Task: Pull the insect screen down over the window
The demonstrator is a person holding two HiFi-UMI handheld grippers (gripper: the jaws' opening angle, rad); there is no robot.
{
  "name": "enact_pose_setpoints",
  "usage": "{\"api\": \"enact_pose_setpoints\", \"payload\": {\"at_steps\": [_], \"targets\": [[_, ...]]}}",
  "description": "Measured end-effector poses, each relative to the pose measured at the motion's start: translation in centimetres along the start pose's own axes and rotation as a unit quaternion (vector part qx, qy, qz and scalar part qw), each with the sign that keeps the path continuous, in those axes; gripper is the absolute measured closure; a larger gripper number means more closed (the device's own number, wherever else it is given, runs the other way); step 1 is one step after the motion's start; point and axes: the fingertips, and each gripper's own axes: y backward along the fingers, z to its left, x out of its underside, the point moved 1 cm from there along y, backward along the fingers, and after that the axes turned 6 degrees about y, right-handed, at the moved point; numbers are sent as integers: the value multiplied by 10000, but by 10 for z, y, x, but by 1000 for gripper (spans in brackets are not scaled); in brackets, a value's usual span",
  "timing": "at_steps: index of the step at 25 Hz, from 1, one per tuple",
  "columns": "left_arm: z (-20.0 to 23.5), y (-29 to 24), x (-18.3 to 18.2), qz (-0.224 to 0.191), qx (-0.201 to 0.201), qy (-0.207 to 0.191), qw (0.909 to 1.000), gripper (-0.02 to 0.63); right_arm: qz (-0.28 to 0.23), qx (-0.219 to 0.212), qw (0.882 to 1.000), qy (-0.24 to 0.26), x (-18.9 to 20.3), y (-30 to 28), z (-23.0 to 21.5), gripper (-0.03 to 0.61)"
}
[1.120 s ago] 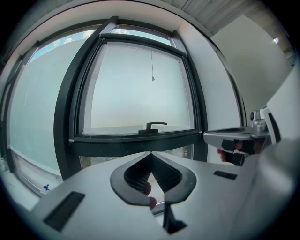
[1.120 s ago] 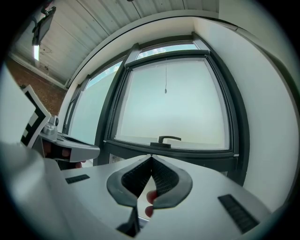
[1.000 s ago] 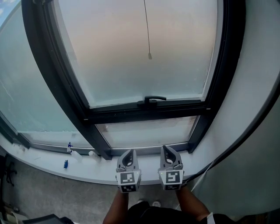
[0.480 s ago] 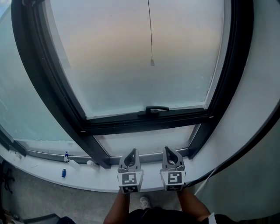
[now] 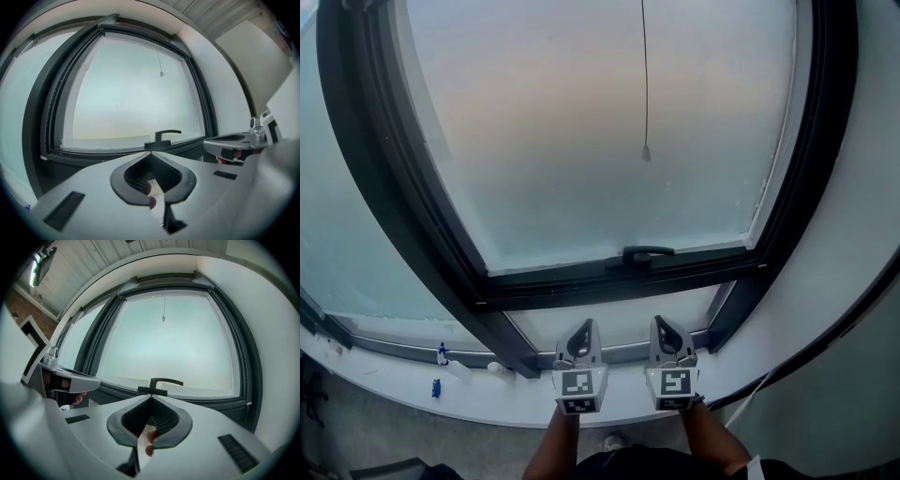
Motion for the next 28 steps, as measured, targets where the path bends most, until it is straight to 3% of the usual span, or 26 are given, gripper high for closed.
{"api": "enact_pose_setpoints", "payload": {"at_steps": [12,18,22,28], "targets": [[-1,-33,-34,-310,-20,-150,9994,611,-347,167,9992,-45,-27,-28,-36,576],[-3,-48,-79,-662,-42,166,9977,611,-684,239,9974,7,-59,-46,-63,577],[5,-64,-103,-947,-111,-193,9953,611,-916,401,9950,10,-83,-56,-80,577],[6,-78,-167,-1531,-153,-743,9853,611,-1432,543,9882,49,-134,-69,-99,575]]}}
